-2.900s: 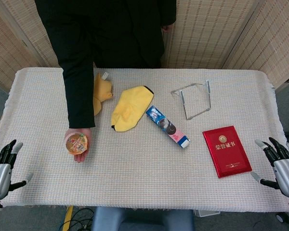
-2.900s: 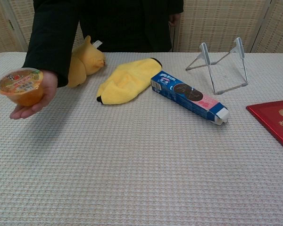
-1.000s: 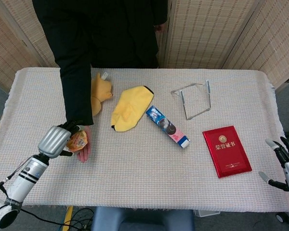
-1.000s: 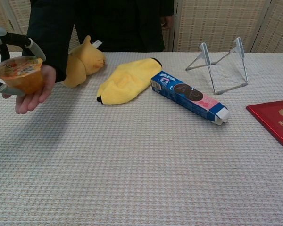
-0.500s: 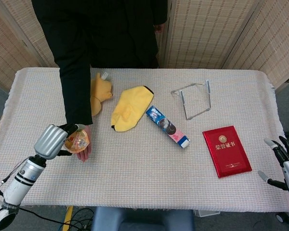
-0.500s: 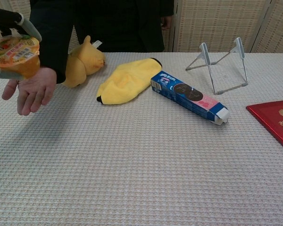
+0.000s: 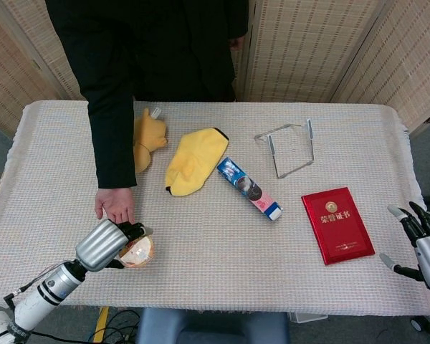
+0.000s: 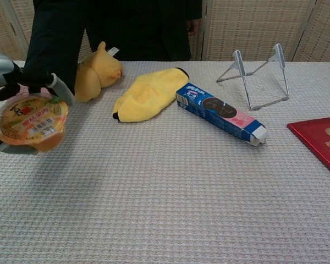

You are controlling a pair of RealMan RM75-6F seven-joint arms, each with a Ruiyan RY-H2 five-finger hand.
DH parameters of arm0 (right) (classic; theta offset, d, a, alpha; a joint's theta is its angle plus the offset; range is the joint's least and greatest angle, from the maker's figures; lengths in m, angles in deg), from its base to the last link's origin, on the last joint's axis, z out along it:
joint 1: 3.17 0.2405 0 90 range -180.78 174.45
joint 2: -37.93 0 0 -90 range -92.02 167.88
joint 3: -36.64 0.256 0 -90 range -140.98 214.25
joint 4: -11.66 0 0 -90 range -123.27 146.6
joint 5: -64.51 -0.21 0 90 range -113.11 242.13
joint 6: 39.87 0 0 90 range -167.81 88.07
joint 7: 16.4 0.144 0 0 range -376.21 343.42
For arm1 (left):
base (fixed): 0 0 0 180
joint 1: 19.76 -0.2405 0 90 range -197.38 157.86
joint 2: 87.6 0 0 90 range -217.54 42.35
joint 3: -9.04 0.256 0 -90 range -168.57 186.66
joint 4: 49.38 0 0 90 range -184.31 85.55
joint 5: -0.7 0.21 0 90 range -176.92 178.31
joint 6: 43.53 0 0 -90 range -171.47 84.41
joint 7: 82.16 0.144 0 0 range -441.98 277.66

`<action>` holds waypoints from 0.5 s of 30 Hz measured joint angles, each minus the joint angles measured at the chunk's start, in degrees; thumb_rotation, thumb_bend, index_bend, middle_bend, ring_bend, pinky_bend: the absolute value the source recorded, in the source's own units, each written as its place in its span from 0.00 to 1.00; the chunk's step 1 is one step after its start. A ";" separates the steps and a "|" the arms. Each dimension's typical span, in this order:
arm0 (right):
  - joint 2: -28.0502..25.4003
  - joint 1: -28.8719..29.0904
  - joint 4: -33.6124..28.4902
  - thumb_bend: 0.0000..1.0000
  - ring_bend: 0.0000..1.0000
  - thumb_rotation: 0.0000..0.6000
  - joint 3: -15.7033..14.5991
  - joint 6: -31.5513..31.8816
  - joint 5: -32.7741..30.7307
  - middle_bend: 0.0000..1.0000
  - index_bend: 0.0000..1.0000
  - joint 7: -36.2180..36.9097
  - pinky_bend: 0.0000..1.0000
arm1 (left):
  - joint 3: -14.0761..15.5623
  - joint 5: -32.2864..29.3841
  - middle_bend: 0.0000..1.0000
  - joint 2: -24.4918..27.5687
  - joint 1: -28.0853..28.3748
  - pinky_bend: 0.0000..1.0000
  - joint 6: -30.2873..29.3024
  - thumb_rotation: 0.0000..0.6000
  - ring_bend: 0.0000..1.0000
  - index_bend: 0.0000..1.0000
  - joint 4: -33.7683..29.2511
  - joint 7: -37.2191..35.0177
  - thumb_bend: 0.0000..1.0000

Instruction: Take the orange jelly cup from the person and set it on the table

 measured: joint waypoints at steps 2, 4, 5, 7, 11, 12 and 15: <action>0.04 -0.08 0.03 0.19 0.07 1.00 -0.04 0.04 -0.07 0.16 0.10 0.01 0.13 | 0.45 0.43 0.63 -1.81 0.77 0.94 1.42 1.00 0.59 0.65 1.42 0.29 0.24; 0.05 -0.18 0.08 0.19 0.07 1.00 -0.06 0.08 -0.21 0.16 0.10 0.04 0.13 | 0.82 0.65 0.63 -3.99 1.71 0.94 3.24 1.00 0.59 0.64 3.39 0.92 0.25; 0.06 -0.22 0.10 0.19 0.07 1.00 -0.07 0.12 -0.25 0.16 0.10 0.06 0.13 | 0.90 0.65 0.63 -4.89 2.10 0.94 3.96 1.00 0.59 0.64 4.28 1.30 0.25; 0.03 -0.32 0.14 0.19 0.07 1.00 -0.07 0.21 -0.37 0.16 0.10 0.13 0.13 | 0.92 0.34 0.62 -6.86 2.93 0.94 5.56 1.00 0.58 0.63 6.28 2.43 0.25; 0.05 -0.49 0.24 0.19 0.07 1.00 -0.08 0.40 -0.48 0.16 0.10 0.23 0.13 | 0.72 -0.72 0.52 -9.63 4.00 0.92 7.17 1.00 0.54 0.56 9.28 4.47 0.24; 0.08 -0.50 0.28 0.19 0.07 1.00 -0.09 0.37 -0.52 0.16 0.10 0.24 0.13 | 0.68 -1.05 0.49 -10.30 4.17 0.91 7.34 1.00 0.52 0.53 10.11 4.58 0.24; 0.17 -0.54 0.44 0.19 0.07 1.00 -0.12 0.28 -0.63 0.16 0.10 0.34 0.13 | 0.61 -2.10 0.39 -11.63 4.41 0.84 7.75 1.00 0.43 0.45 12.14 5.17 0.24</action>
